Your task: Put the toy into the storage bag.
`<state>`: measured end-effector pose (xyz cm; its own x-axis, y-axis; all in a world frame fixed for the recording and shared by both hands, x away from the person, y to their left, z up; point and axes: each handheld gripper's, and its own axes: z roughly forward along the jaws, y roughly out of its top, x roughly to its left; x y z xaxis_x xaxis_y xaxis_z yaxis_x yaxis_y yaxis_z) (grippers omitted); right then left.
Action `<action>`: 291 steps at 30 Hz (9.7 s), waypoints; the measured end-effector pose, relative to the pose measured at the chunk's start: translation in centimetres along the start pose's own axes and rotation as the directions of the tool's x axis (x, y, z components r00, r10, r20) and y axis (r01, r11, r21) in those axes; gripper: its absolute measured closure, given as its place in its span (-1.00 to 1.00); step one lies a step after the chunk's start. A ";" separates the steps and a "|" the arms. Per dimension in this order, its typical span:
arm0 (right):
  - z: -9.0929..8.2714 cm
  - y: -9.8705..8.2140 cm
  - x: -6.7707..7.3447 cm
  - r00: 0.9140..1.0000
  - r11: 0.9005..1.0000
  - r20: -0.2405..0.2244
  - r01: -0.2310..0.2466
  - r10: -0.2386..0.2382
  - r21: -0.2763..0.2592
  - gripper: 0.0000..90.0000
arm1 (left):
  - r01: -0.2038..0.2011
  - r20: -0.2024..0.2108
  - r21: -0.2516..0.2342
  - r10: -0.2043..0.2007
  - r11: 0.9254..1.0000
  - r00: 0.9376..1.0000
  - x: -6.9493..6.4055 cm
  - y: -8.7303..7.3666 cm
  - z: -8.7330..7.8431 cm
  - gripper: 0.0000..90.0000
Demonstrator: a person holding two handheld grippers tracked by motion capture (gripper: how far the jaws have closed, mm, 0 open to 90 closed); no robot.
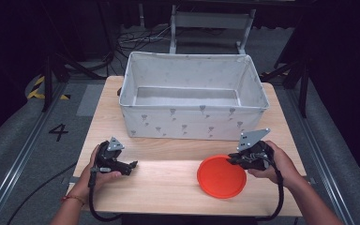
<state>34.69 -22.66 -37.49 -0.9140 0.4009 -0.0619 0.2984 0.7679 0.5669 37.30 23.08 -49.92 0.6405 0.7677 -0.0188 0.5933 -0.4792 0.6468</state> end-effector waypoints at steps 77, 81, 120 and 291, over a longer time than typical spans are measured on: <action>-19.6 8.9 -7.7 0.940 0.990 0.341 0.037 0.010 -0.133 0.83 | 0.003 -0.003 -0.001 -0.003 1.000 1.000 0.0 0.0 0.0 -0.99; -19.5 9.8 -8.6 0.938 0.988 0.346 0.037 0.016 -0.147 0.83 | 0.003 -0.004 0.000 -0.003 1.000 1.000 0.0 0.0 0.0 -0.99; -10.9 11.4 -17.1 0.943 0.993 0.333 0.031 0.009 -0.114 0.83 | 0.007 -0.015 -0.002 -0.007 1.000 1.000 -0.1 0.0 0.0 -0.99; 0.9 -17.6 -2.5 0.885 0.943 0.332 -0.287 0.327 -0.165 -0.51 | 0.043 -0.029 0.000 -0.043 0.999 0.999 -0.4 -0.1 -0.1 -0.99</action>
<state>31.94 -36.71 -48.09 -0.6197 0.7719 -0.1418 0.4985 0.5267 0.6886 36.94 22.82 -49.93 0.6004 0.7994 -0.0245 0.6203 -0.4461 0.6452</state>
